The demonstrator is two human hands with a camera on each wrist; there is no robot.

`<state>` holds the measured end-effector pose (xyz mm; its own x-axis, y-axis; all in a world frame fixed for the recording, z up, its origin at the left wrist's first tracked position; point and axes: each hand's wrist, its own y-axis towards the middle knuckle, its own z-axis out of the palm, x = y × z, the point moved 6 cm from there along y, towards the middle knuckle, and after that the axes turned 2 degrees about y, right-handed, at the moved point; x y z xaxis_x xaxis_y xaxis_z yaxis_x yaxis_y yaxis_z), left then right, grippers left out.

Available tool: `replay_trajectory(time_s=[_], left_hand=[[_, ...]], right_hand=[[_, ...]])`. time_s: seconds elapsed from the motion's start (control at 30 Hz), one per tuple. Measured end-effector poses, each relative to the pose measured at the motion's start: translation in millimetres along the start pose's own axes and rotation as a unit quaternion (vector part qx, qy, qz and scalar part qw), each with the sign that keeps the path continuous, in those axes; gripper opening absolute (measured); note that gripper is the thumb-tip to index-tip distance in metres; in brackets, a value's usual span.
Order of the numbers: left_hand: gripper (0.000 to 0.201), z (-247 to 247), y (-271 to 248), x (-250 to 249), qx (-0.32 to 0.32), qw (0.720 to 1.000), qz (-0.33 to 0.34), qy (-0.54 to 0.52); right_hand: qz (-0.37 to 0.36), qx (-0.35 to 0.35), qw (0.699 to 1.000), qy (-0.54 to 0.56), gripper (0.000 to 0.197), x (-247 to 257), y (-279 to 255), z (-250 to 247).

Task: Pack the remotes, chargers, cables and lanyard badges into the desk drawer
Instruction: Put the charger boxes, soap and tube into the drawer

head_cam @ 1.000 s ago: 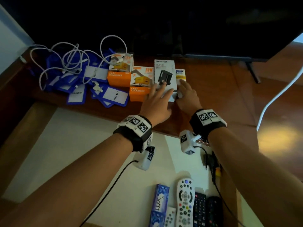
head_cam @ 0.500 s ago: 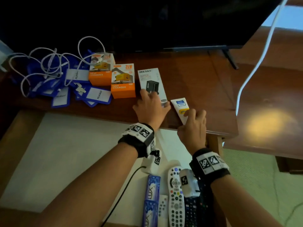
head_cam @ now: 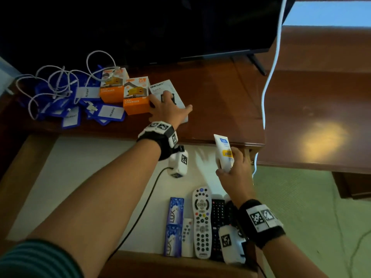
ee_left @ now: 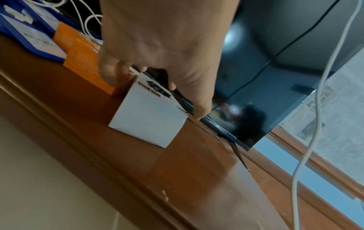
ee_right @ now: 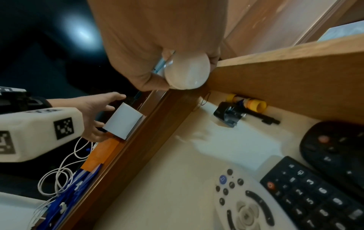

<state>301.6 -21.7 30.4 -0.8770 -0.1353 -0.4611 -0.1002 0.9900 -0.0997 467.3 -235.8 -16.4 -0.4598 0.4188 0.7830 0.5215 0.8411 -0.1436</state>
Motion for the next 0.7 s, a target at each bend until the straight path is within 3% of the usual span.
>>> replay_trajectory(time_s=[0.17,0.37,0.57,0.7], left_hand=[[0.057,19.2,-4.2,1.8,0.063,0.996,-0.040,-0.048],[0.060,21.0,-65.1,14.3,0.074,0.996,-0.005,-0.042],[0.068,17.2,-147.7,55.7,0.052,0.985,0.038,-0.161],[0.076,12.9,-172.8,97.3,0.063,0.980,0.042,-0.182]], right_hand=[[0.027,0.040,0.997,0.062,0.075,-15.3,-7.2,-10.3],[0.126,0.118,0.972,0.159,0.067,-44.2,-30.2,-10.8],[0.161,0.191,0.946,0.207,0.044,-52.3,-54.8,19.8],[0.159,0.214,0.949,0.168,0.032,-45.9,-59.7,44.9]])
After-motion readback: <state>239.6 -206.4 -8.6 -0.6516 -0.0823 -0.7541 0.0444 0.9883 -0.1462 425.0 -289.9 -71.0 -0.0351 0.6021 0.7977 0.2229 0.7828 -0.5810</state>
